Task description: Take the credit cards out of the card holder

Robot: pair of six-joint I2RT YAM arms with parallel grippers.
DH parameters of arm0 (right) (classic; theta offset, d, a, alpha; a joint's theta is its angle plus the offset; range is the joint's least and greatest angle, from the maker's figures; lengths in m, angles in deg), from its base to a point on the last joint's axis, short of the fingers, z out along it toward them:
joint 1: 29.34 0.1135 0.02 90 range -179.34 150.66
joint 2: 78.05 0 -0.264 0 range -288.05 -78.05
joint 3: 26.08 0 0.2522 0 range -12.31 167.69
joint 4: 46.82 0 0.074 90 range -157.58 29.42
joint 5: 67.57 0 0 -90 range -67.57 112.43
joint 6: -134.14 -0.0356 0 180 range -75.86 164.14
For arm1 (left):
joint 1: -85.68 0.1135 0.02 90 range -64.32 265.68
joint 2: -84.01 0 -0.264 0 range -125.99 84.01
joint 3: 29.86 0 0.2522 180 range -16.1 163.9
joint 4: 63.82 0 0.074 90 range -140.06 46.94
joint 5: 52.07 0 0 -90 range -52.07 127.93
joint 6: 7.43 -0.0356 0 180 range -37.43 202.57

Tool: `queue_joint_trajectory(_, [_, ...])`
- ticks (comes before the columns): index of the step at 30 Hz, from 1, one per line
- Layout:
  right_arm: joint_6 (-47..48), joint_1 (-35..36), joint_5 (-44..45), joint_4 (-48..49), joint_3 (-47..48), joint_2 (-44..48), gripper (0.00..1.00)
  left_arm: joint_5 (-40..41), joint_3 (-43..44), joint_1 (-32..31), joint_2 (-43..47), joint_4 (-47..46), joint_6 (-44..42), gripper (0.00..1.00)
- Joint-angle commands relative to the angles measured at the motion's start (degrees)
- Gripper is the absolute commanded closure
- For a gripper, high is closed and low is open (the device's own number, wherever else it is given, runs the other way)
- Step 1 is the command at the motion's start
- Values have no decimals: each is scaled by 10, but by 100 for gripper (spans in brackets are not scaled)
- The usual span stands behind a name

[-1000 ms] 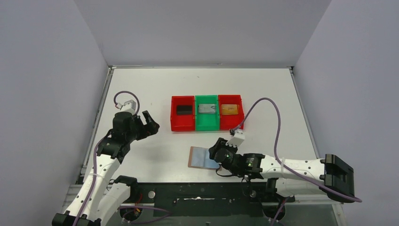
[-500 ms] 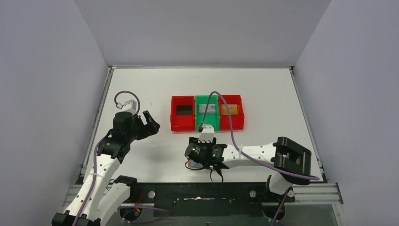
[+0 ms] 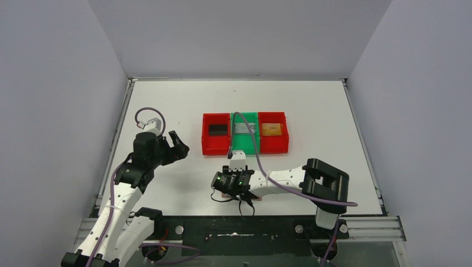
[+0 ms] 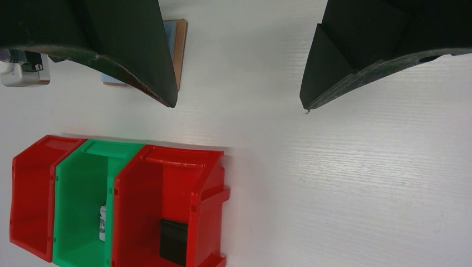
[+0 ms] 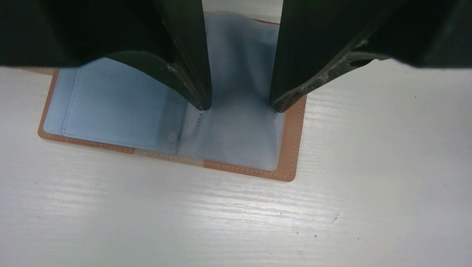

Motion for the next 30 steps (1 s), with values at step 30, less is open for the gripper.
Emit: queue_joint_trajectory(30, [-60, -92, -103, 539, -446, 293, 73, -52, -42, -374, -215, -354, 129, 32])
